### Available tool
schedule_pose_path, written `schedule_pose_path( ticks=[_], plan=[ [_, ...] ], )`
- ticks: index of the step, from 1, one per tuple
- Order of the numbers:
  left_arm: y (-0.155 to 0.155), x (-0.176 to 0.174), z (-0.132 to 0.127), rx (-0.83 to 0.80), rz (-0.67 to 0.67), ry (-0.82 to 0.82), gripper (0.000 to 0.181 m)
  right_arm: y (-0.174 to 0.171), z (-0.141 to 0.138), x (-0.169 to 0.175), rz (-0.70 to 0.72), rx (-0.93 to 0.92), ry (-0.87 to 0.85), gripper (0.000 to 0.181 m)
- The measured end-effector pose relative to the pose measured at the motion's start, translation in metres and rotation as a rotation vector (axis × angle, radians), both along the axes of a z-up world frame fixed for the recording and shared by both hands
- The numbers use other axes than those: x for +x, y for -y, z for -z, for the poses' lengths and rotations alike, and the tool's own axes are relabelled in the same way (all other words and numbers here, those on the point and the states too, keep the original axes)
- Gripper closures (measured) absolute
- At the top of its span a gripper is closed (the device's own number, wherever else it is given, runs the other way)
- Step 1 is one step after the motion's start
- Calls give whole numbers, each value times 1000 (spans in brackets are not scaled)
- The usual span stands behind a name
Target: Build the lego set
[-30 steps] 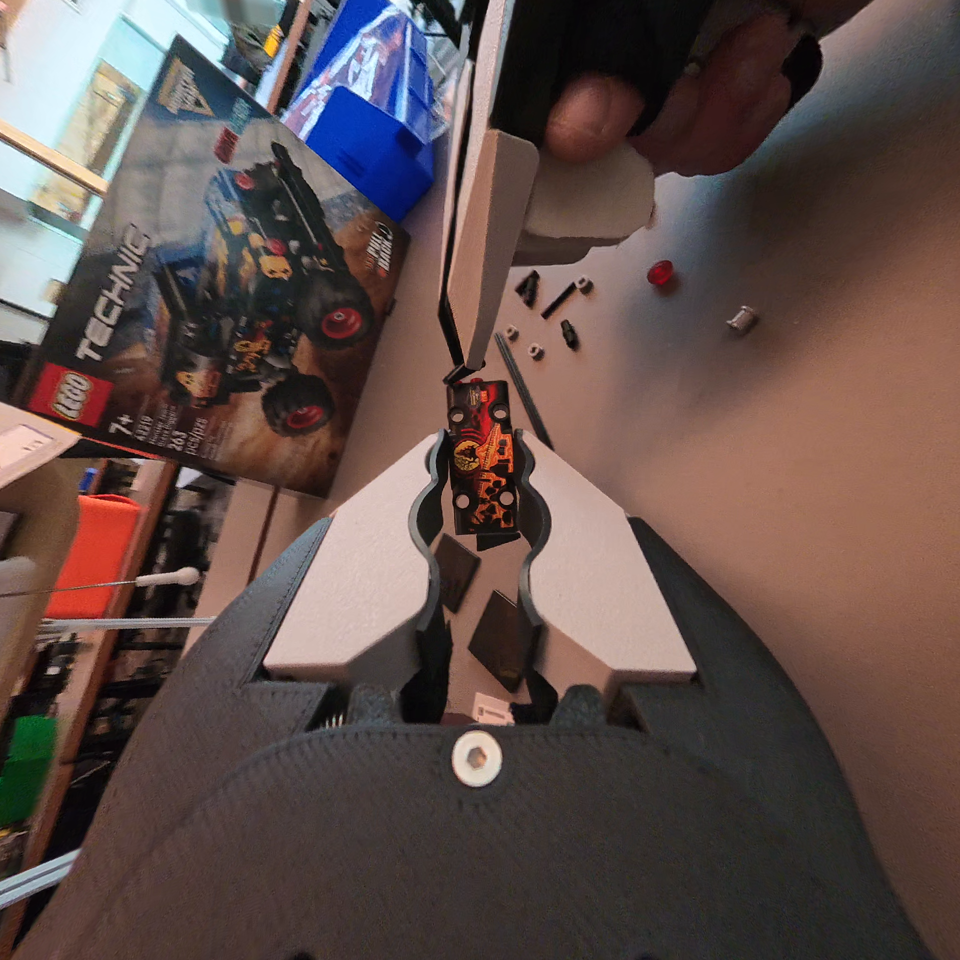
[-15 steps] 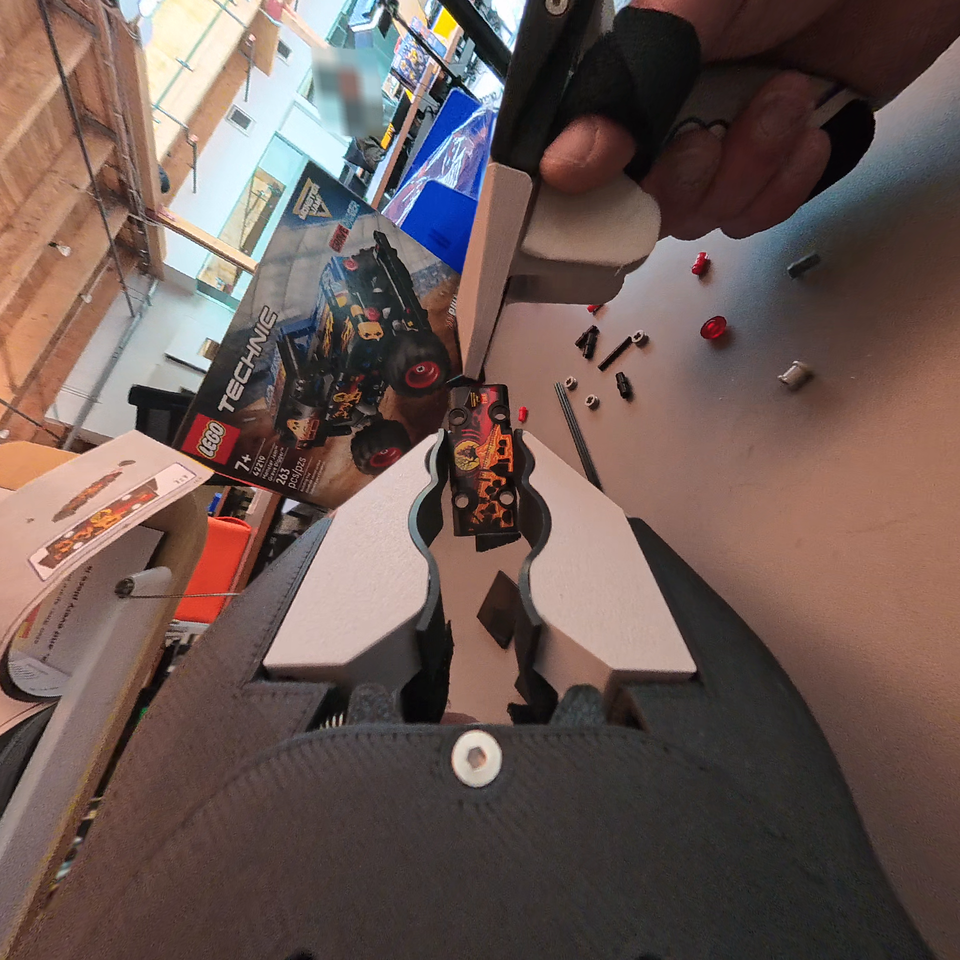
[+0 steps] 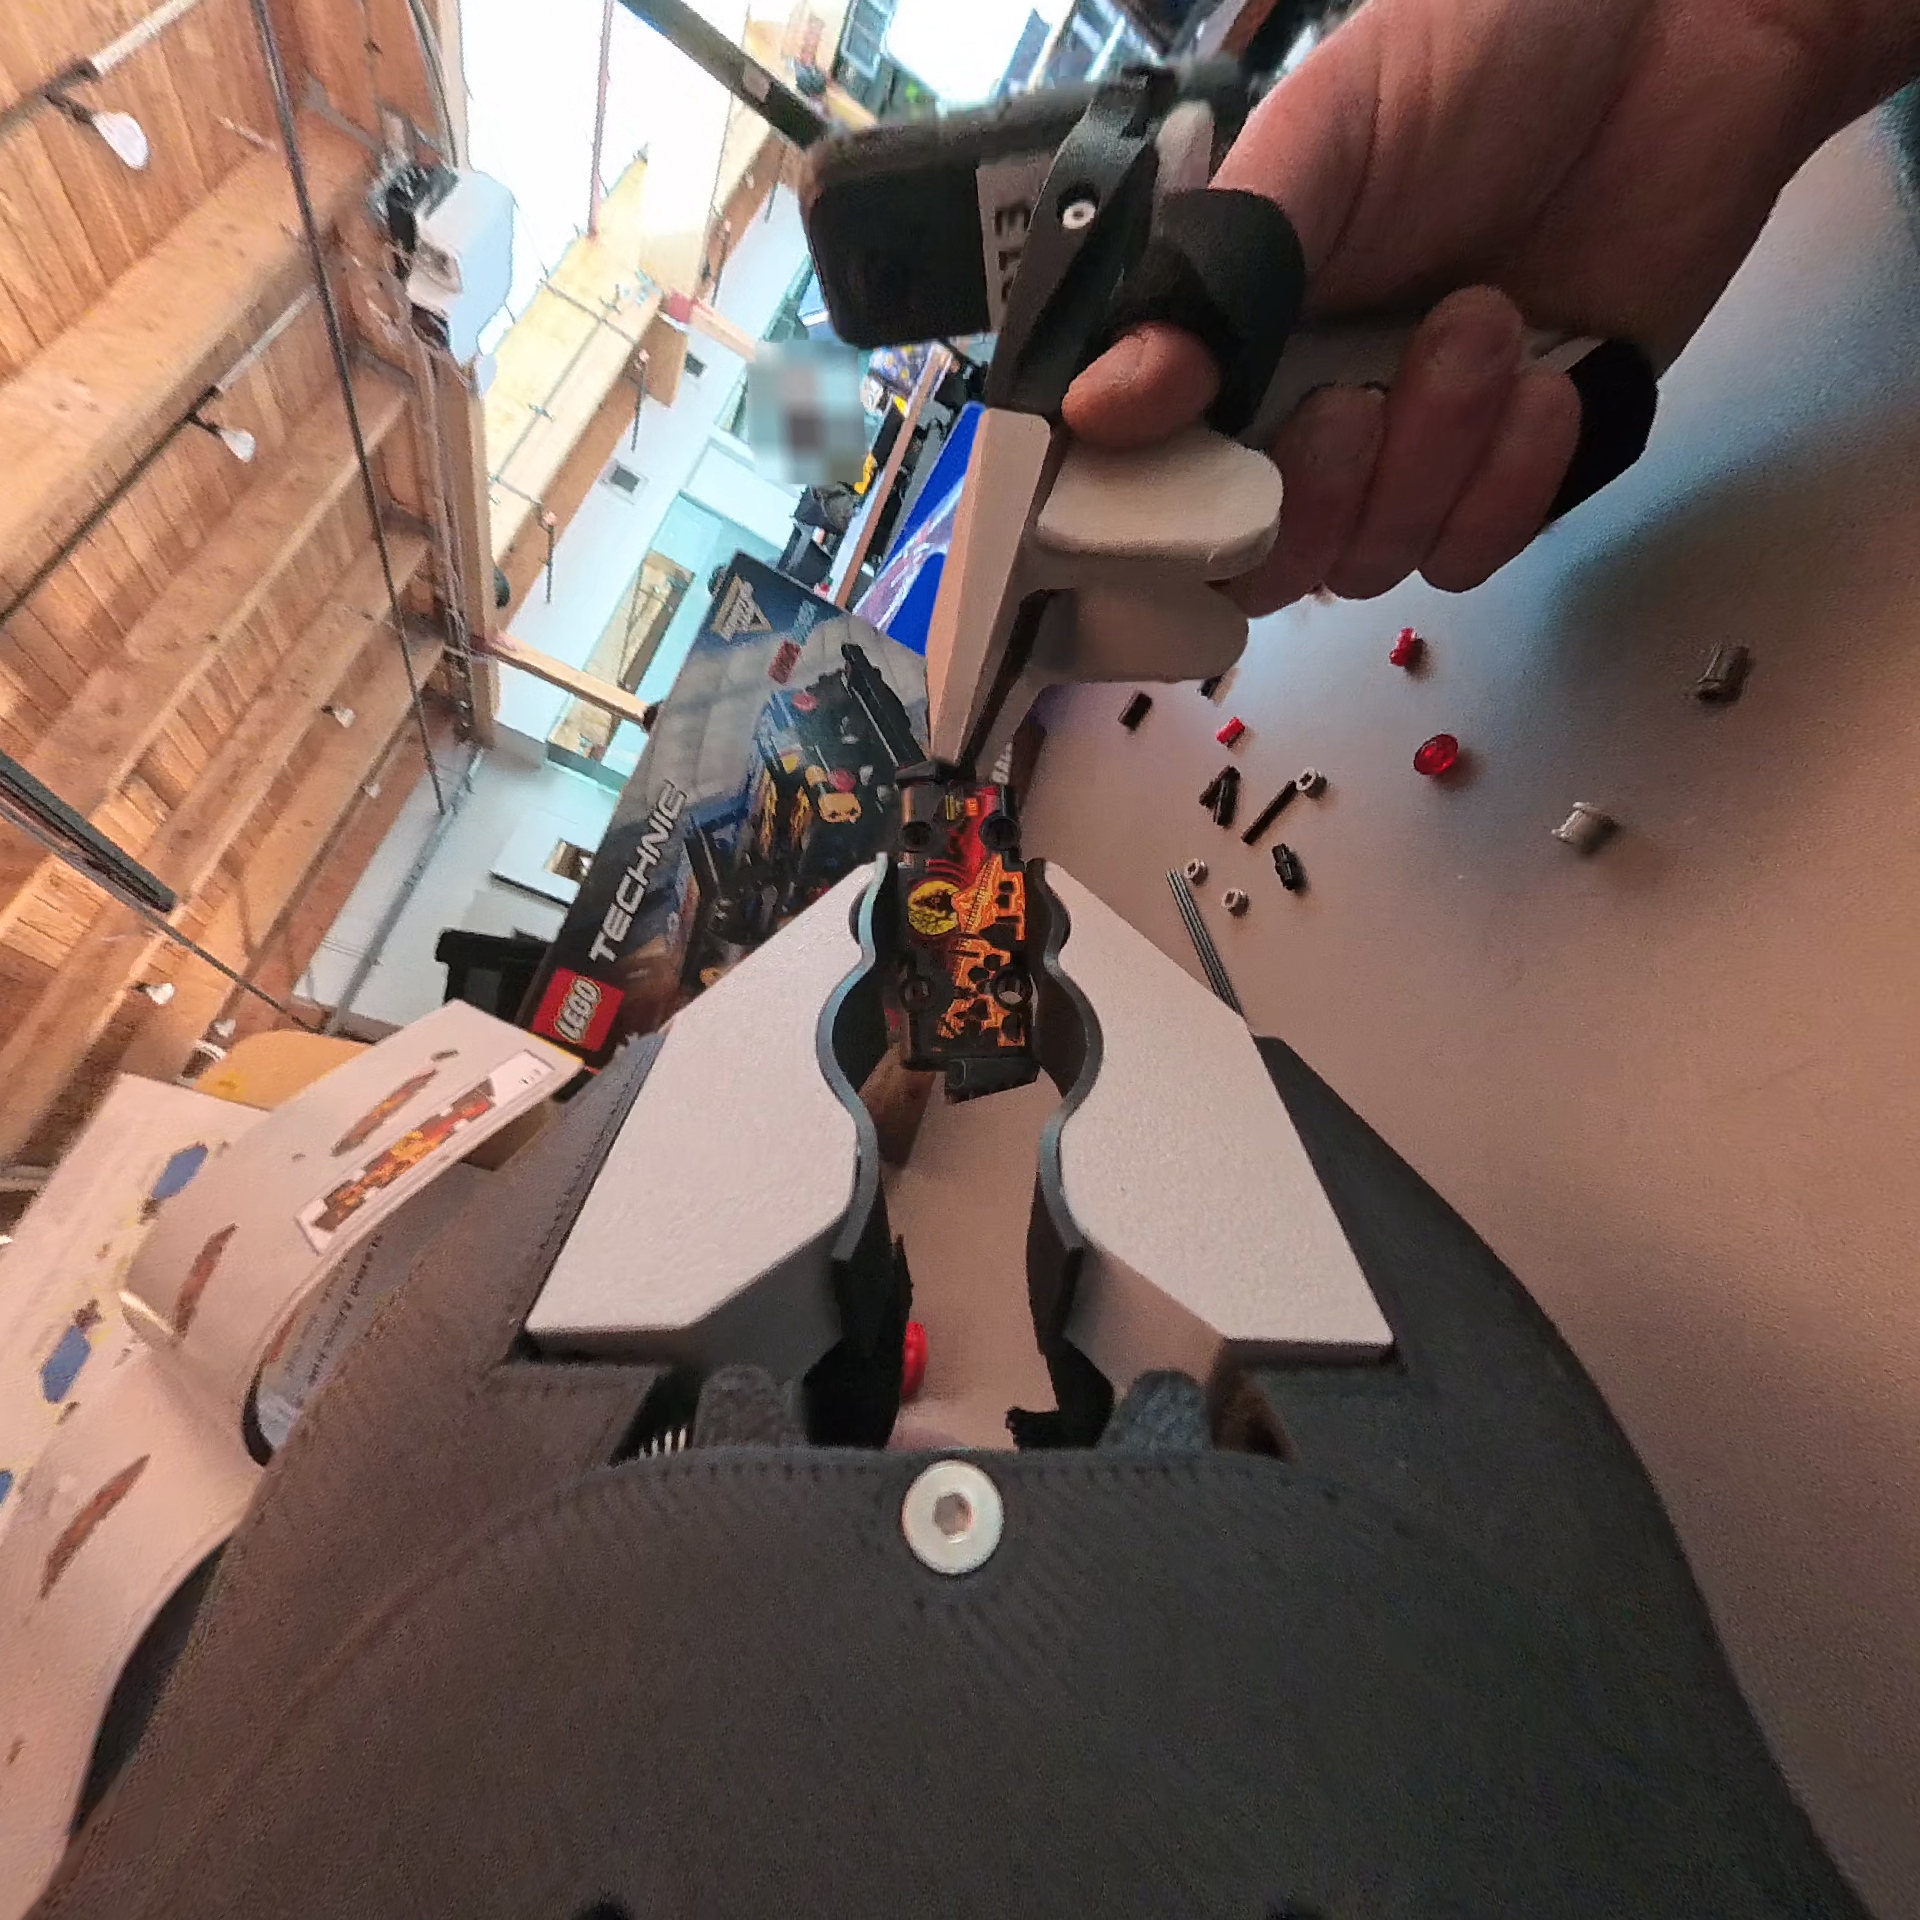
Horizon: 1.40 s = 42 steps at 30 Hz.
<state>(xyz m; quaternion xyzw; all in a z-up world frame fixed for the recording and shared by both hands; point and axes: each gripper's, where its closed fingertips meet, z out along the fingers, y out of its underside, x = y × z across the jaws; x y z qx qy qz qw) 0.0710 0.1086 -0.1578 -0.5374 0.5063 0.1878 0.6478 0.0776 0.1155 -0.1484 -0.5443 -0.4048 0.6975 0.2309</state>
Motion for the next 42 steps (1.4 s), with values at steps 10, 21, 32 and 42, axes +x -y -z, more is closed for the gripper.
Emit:
schedule_pose_path(
  ticks=[10, 21, 32, 42],
  plan=[
    [9, 6, -10, 74, 21, -49, 158, 13, -9, 6, -90, -3, -66, 176],
    [4, 4, -4, 44, -23, -56, 158, 8, -3, 4, -28, 77, -26, 175],
    [4, 6, 9, 18, -3, -150, 159, 9, 14, 5, -29, 169, 73, 176],
    [12, 8, 34, -92, 34, -280, 159, 16, 43, 6, -77, 288, 246, 176]
  ],
)
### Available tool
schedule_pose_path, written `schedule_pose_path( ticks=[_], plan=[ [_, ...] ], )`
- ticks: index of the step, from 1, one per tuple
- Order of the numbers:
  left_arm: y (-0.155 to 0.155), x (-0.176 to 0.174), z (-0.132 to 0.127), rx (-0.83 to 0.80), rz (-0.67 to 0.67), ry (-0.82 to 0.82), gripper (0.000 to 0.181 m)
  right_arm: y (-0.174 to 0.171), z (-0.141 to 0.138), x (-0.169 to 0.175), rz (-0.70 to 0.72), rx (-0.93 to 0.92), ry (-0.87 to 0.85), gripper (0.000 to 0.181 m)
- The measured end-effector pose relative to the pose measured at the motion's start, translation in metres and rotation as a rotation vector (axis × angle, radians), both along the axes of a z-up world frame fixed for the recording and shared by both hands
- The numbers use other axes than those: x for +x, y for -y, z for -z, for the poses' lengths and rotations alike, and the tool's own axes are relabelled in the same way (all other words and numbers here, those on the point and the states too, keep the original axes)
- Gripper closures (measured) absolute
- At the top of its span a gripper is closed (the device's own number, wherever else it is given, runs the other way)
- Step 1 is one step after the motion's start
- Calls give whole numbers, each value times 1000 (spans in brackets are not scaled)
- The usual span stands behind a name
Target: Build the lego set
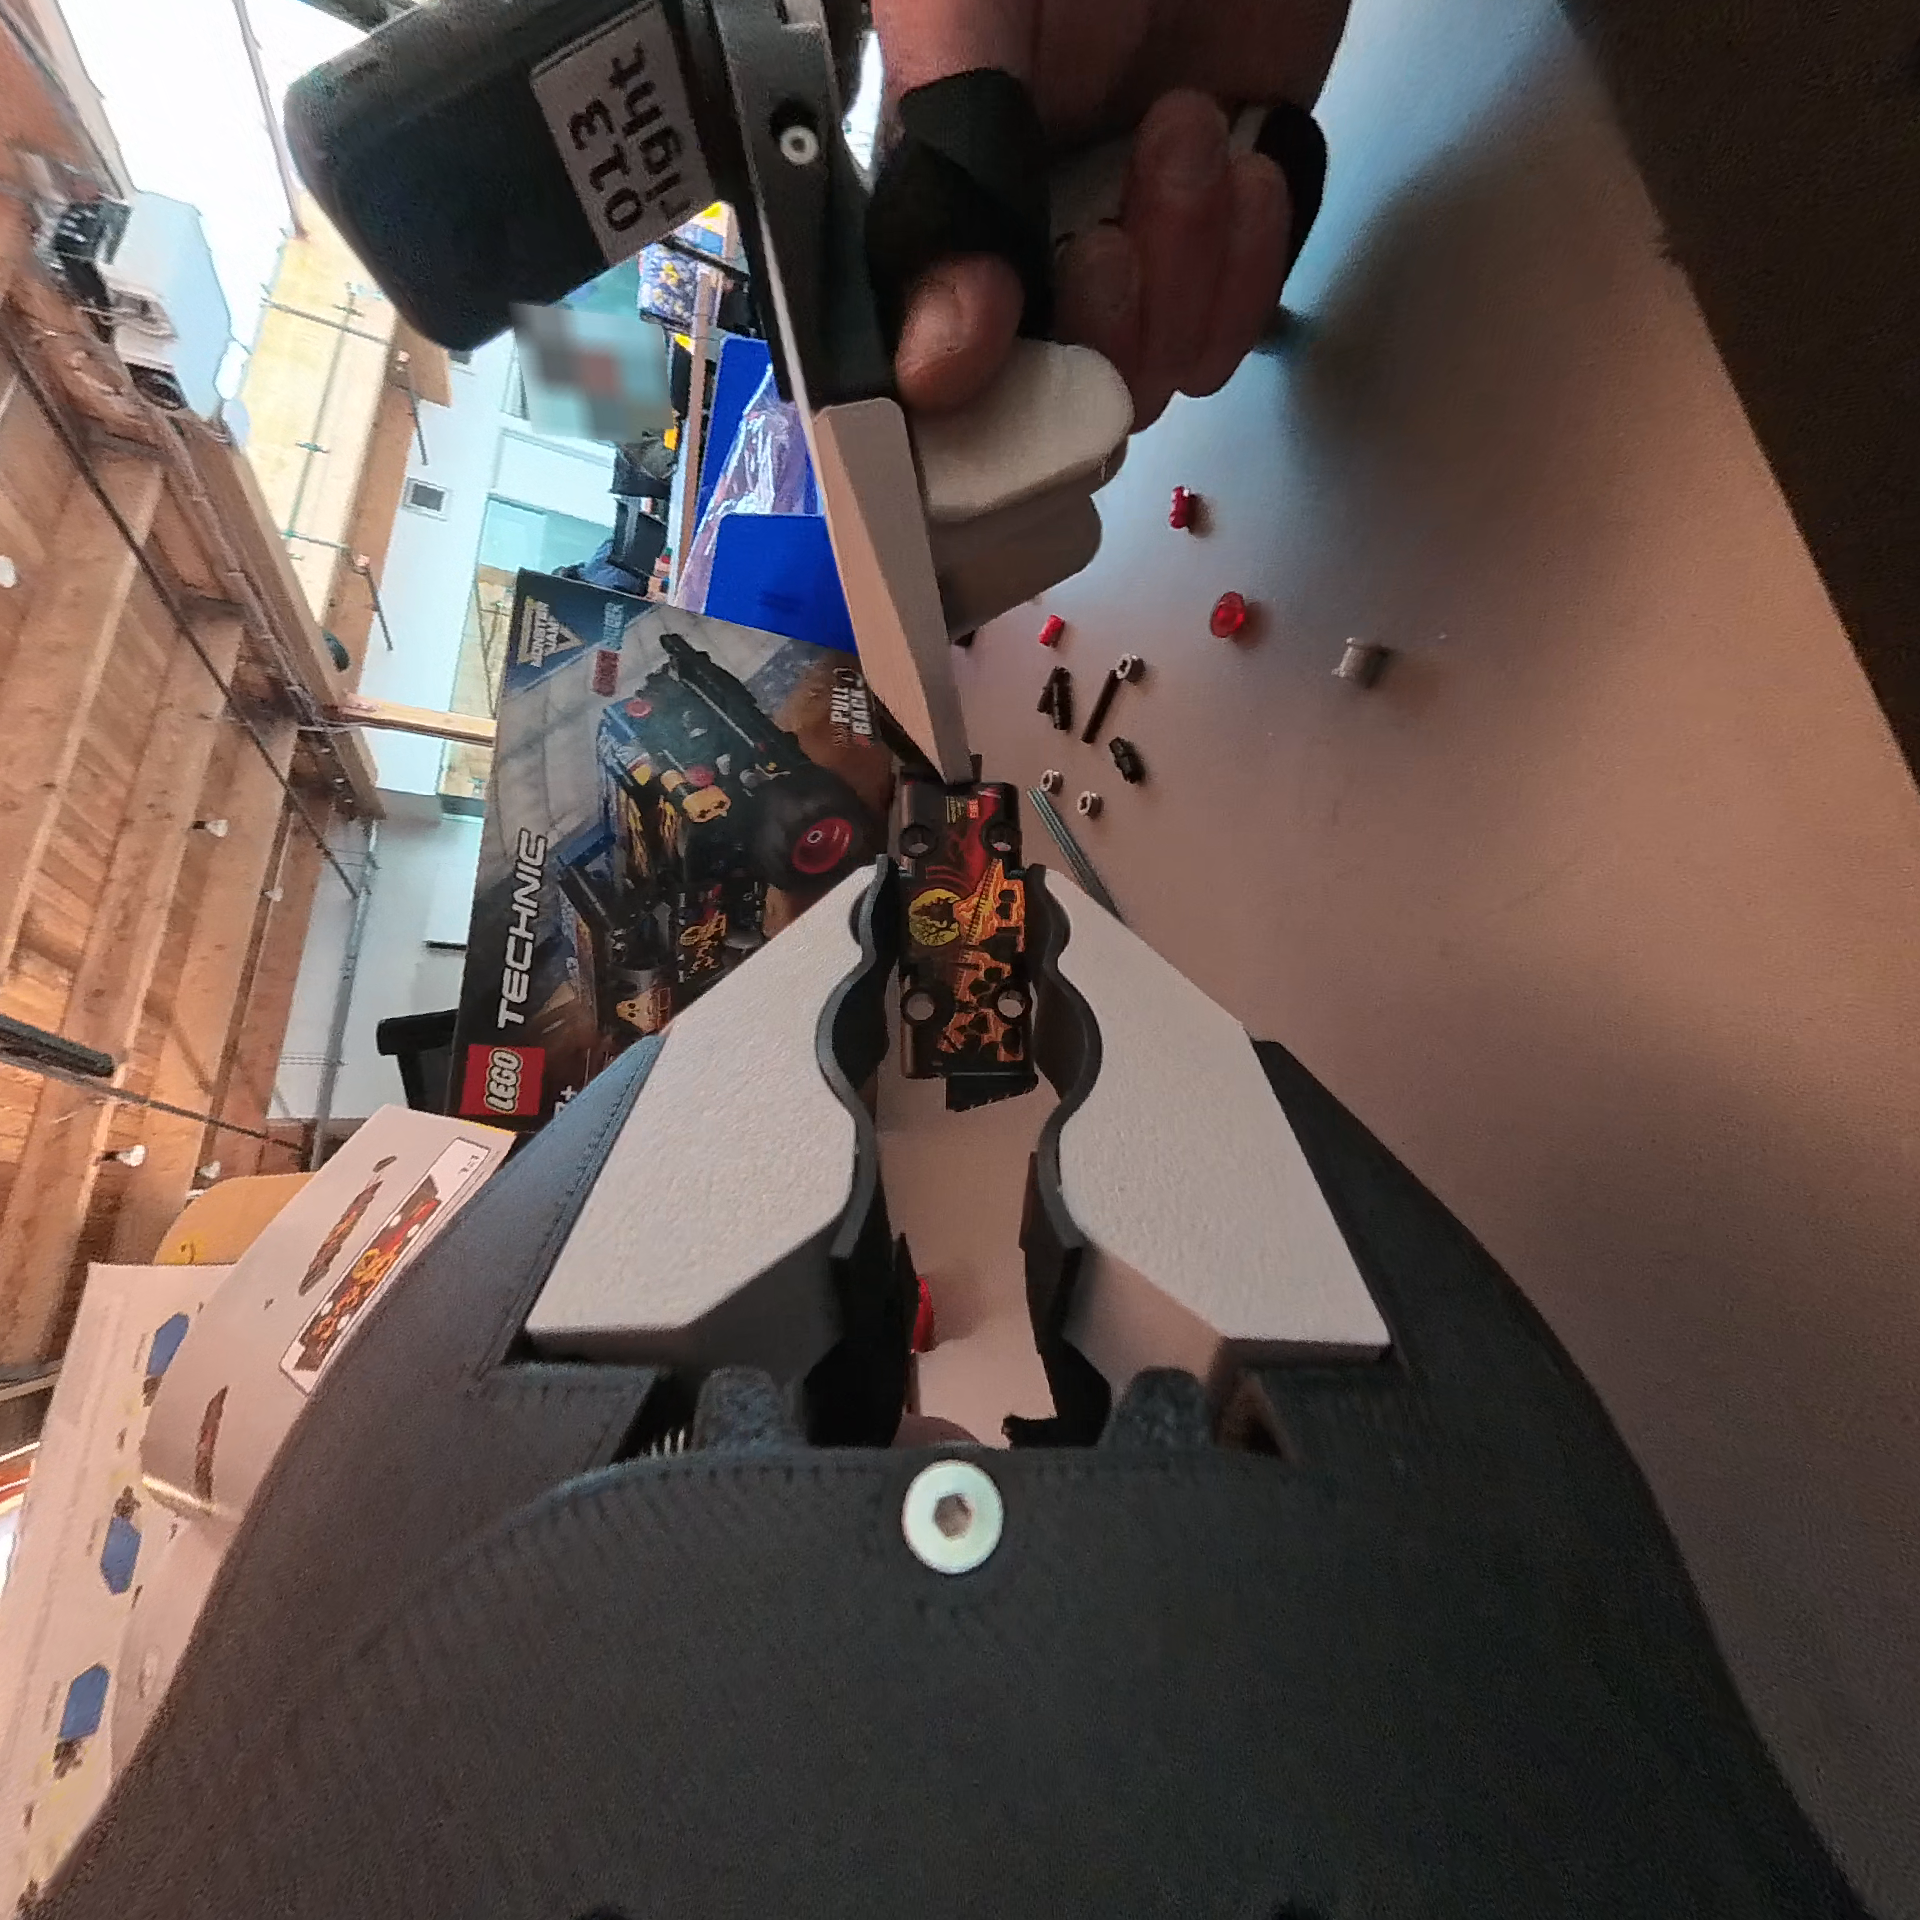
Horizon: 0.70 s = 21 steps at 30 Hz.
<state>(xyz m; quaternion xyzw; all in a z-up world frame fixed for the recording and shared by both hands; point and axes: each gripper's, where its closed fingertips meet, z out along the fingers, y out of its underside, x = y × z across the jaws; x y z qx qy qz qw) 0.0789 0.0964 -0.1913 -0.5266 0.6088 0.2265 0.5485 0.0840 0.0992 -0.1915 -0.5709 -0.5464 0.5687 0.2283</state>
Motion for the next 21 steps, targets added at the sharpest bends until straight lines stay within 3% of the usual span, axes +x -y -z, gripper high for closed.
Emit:
schedule_pose_path(
  ticks=[5, 6, 7, 9, 12, 21],
  plan=[
    [11, 6, 9, -30, 30, -33, 159, 1, 13, 0, -9, 50, 72, 176],
    [21, 18, 10, -45, 105, -13, 181, 13, 6, -5, -64, 28, 31, 176],
    [28, 32, 20, -71, 148, -31, 181, 27, 0, -11, -117, 35, 13, 176],
    [32, 44, 40, -71, 153, -118, 181, 28, 21, -18, -110, 113, 121, 175],
    [22, 21, 55, -204, 64, -81, 181, 17, 17, -9, -54, 99, 94, 176],
    [6, 10, 64, -243, -42, -34, 181, 12, 24, -8, -18, 126, 114, 175]
  ],
)
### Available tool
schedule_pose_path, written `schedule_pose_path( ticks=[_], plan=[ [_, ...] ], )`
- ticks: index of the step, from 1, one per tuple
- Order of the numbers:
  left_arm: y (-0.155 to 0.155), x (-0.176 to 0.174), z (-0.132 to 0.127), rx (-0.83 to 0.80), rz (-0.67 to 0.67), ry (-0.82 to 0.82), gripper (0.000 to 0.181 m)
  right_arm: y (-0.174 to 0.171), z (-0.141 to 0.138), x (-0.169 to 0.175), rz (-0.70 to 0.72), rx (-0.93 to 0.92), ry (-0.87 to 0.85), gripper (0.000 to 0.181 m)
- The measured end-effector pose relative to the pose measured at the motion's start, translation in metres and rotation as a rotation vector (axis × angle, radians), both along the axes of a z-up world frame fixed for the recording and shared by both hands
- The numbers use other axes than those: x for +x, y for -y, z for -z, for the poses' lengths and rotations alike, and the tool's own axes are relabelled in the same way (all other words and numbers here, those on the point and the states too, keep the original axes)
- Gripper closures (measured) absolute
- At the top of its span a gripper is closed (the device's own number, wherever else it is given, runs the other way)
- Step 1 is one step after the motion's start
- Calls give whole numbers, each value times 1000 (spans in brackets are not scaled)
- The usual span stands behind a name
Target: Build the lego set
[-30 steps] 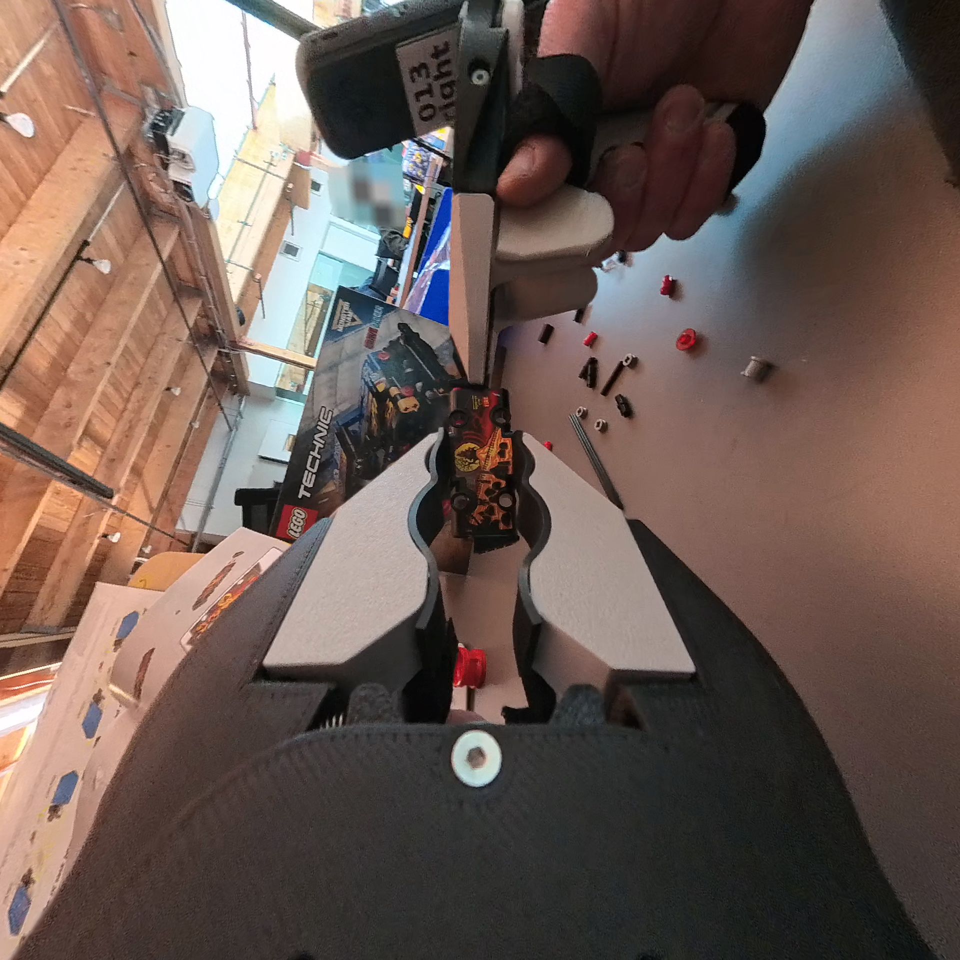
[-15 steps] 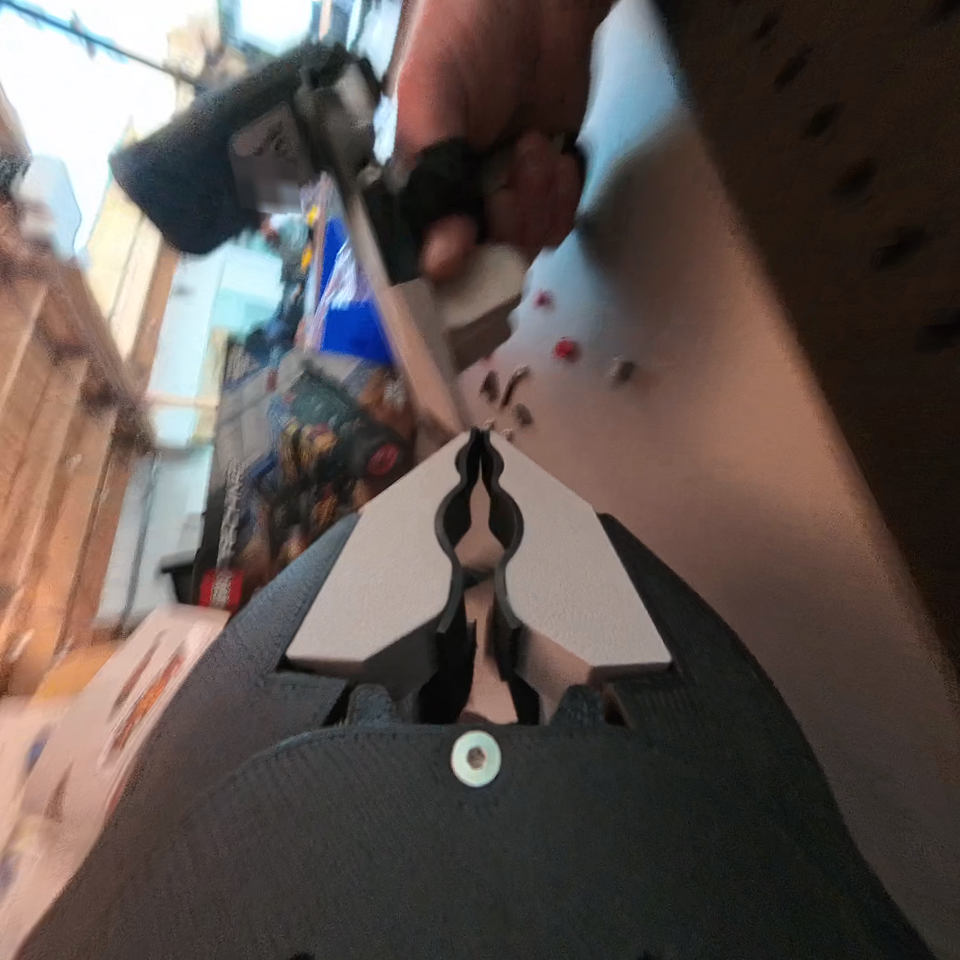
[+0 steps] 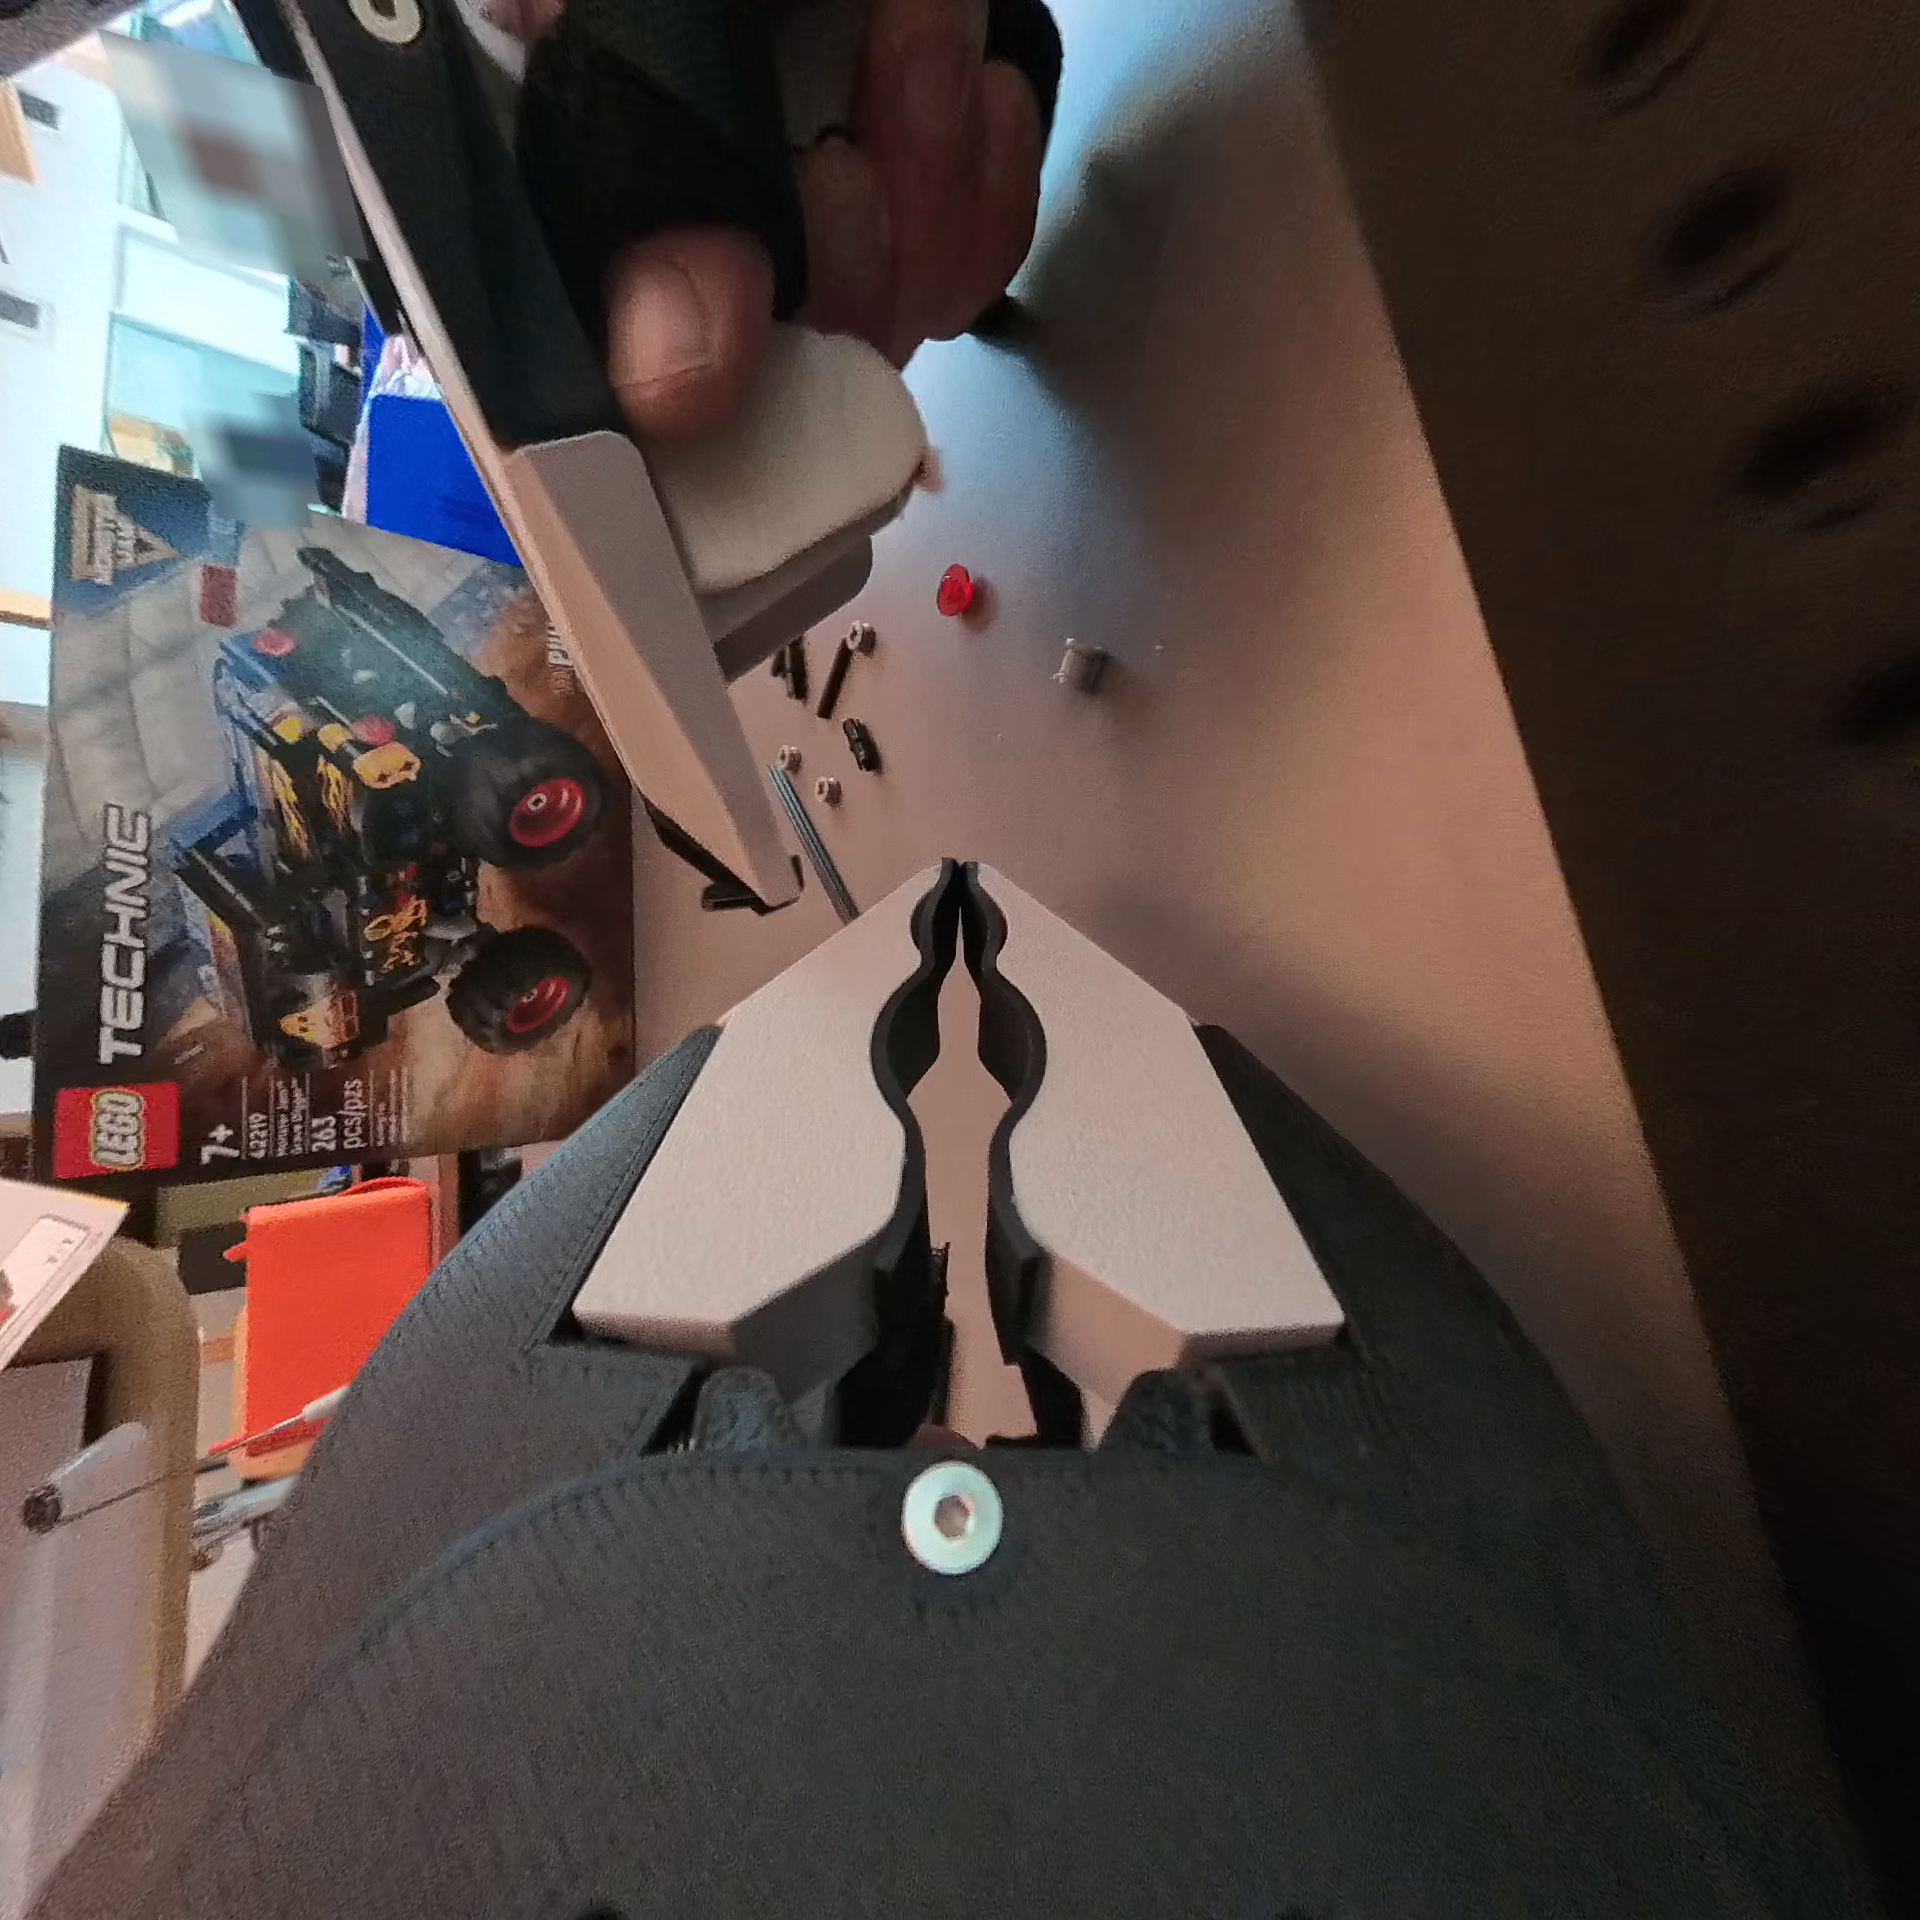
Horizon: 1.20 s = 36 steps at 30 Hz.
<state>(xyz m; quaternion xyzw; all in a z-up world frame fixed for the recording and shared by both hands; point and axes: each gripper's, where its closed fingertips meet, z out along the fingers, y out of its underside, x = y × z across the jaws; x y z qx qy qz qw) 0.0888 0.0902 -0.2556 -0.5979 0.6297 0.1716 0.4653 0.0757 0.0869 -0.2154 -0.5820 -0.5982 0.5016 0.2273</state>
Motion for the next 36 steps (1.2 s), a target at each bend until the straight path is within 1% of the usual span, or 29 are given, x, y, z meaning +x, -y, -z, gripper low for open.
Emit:
schedule_pose_path(
  ticks=[3, 6, 10, 13, 16, 18, 21, 25, 27, 30, 33, 36],
  plan=[
    [-4, -5, -13, 20, -20, 37, 181, -1, -1, -1, 8, 0, -10, 175],
    [-12, -28, -37, 15, -97, 106, 179, -2, -4, 0, 16, -4, -29, 175],
    [-9, -69, -71, -44, -179, 218, 170, -1, -7, -1, 15, 0, -54, 175],
    [3, -97, -78, -154, -234, 264, 164, -1, -7, -2, 18, 11, -56, 175],
    [23, -119, -66, -286, -275, 257, 159, 0, -7, -2, 11, 14, -54, 175],
    [39, -127, -55, -374, -282, 259, 156, 0, -8, -1, 7, 9, -56, 175],
    [65, -135, -37, -504, -269, 245, 150, 2, -6, -1, -2, 4, -51, 175],
    [89, -136, -20, -614, -237, 224, 138, 4, -7, -2, -10, 6, -53, 175],
    [93, -137, -11, -637, -236, 182, 135, 4, -7, -2, -12, 6, -54, 175],
    [97, -141, 3, -673, -251, 120, 138, 4, -7, -2, -15, 8, -54, 175],
    [98, -138, 5, -699, -265, 135, 146, 5, -6, -1, -15, 14, -50, 175],
    [97, -137, 5, -700, -290, 138, 147, 4, -6, -1, -17, 18, -49, 175]
  ],
)
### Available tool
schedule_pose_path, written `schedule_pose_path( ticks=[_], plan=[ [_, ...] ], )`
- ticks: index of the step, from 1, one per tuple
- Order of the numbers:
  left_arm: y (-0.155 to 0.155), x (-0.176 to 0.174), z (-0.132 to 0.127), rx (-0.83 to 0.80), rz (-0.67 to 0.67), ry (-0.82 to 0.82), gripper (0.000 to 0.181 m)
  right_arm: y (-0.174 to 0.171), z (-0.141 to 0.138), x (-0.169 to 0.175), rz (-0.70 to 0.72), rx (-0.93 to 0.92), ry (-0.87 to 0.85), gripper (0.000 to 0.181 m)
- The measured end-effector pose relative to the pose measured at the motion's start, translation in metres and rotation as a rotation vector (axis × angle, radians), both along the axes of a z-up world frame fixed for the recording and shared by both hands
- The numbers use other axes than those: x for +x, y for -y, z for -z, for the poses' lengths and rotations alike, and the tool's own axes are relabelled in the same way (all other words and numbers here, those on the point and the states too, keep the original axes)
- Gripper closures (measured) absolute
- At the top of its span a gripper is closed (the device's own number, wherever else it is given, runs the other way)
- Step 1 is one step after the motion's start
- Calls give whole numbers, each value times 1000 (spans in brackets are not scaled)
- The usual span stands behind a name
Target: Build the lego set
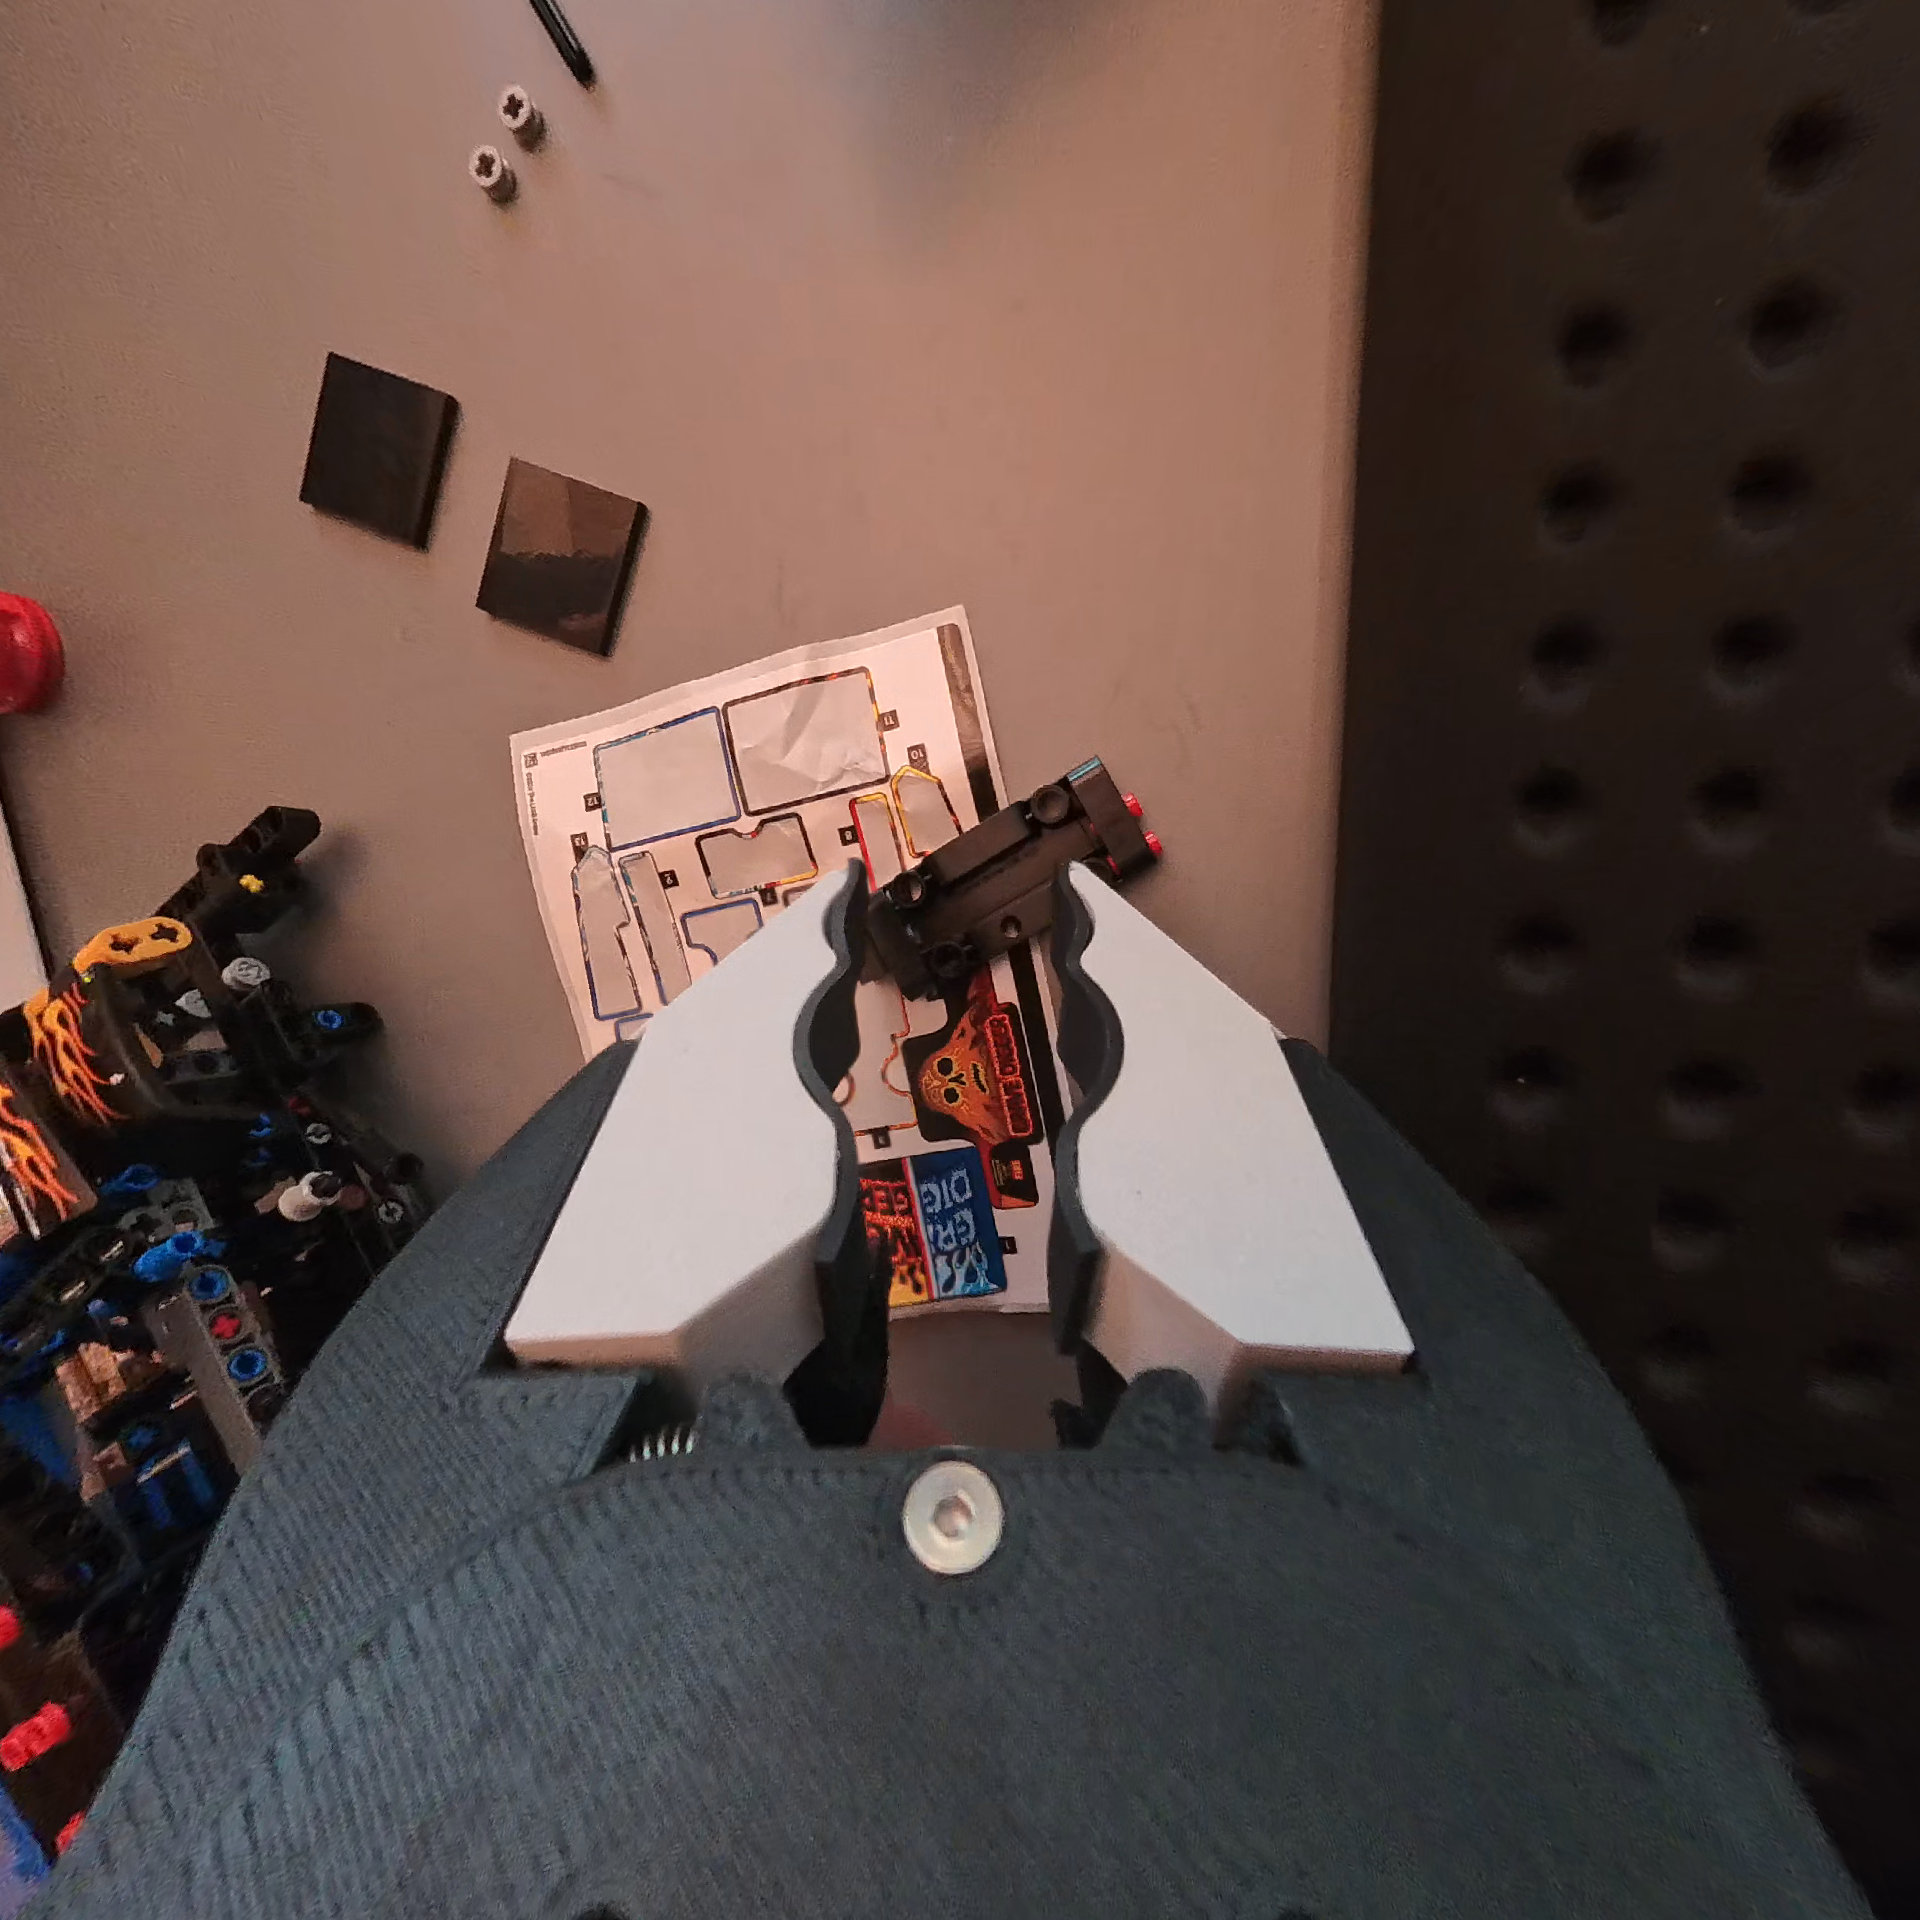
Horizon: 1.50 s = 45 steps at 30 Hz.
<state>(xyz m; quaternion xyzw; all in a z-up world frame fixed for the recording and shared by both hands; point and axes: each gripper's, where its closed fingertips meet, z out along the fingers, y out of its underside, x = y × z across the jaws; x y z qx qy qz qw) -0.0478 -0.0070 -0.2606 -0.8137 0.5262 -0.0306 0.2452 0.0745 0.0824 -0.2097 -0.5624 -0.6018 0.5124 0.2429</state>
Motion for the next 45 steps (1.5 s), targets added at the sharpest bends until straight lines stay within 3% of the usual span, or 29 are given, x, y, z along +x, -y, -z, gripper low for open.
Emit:
schedule_pose_path(
  ticks=[8, 11, 13, 18, 22, 26, 32, 41, 45],
  plan=[
    [15, 3, 4, -73, 109, -39, 133, 1, -3, 2, -4, 5, -14, 175],
    [14, 12, 8, -91, 136, -44, 143, 1, -4, 2, -5, 8, -19, 175],
    [6, 17, 9, -70, 113, -51, 154, 1, -4, 2, -5, 12, -19, 175],
    [-12, 32, 7, 30, 43, -48, 154, 3, -3, 1, -10, 26, -10, 175],
    [-14, 34, 6, 34, 47, -20, 149, 8, 2, 0, -26, 52, 12, 175],
    [-16, 38, 7, 14, 70, -20, 156, 8, 6, 0, -29, 69, 33, 175],
    [-35, 48, 6, 65, 4, -32, 157, 9, 6, 0, -27, 67, 39, 175],
    [-60, 78, 6, 129, -67, 16, 156, 25, 29, 0, -97, 104, 169, 175],
    [-60, 81, 6, 136, -40, 40, 156, 29, 36, -3, -113, 132, 206, 175]
  ],
)
